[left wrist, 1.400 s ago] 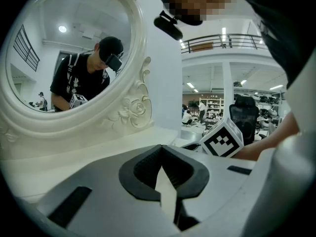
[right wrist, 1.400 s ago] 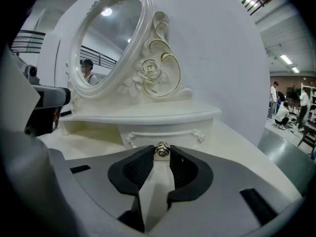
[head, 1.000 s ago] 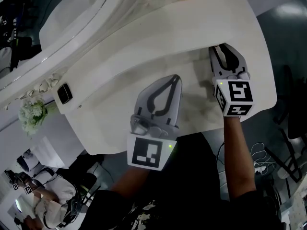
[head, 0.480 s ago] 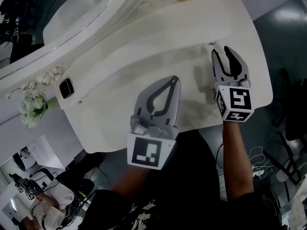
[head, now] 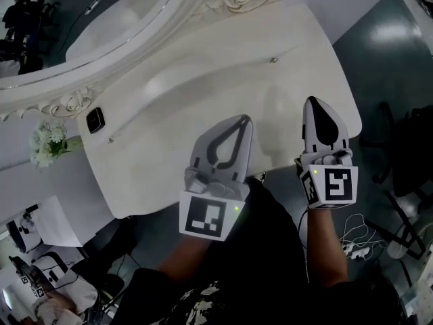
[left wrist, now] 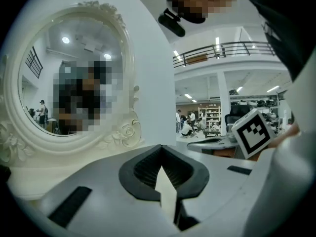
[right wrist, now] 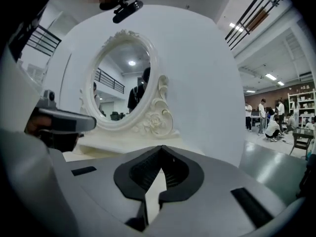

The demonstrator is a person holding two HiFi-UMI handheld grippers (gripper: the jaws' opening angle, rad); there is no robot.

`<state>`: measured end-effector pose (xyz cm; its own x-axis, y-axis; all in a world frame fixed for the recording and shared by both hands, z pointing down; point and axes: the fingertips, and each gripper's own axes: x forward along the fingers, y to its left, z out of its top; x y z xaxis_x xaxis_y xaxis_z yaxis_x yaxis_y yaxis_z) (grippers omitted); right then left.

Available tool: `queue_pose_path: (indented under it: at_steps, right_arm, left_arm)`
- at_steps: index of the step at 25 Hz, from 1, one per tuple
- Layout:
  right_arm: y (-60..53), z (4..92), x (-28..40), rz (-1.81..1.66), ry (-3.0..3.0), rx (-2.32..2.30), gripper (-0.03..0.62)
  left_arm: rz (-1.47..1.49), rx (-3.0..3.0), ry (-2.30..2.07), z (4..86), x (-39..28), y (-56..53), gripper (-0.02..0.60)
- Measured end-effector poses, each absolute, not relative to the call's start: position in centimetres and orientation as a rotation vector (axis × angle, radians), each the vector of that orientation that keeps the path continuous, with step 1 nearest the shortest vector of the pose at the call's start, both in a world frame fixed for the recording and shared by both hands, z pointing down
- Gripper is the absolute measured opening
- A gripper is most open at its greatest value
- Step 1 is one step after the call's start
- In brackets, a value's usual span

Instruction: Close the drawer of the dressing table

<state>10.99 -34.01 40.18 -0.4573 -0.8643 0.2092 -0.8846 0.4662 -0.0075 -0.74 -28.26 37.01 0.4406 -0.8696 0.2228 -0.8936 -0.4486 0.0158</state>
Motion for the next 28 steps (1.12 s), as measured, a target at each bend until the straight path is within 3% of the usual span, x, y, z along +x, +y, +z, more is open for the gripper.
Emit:
queue_pose_path:
  at_steps: [11, 28]
  right_arm:
    - [-25.3, 33.2, 11.3, 0.029, -2.580, 1.443, -0.002]
    - [-21.7, 24.8, 12.8, -0.179, -2.735, 1.544, -0.003]
  left_arm:
    - [0.208, 2.639, -1.619, 30.5, -0.7, -22.7, 0.002]
    - [0.017, 2.697, -1.763, 23.9, -1.4, -19.2, 0.002]
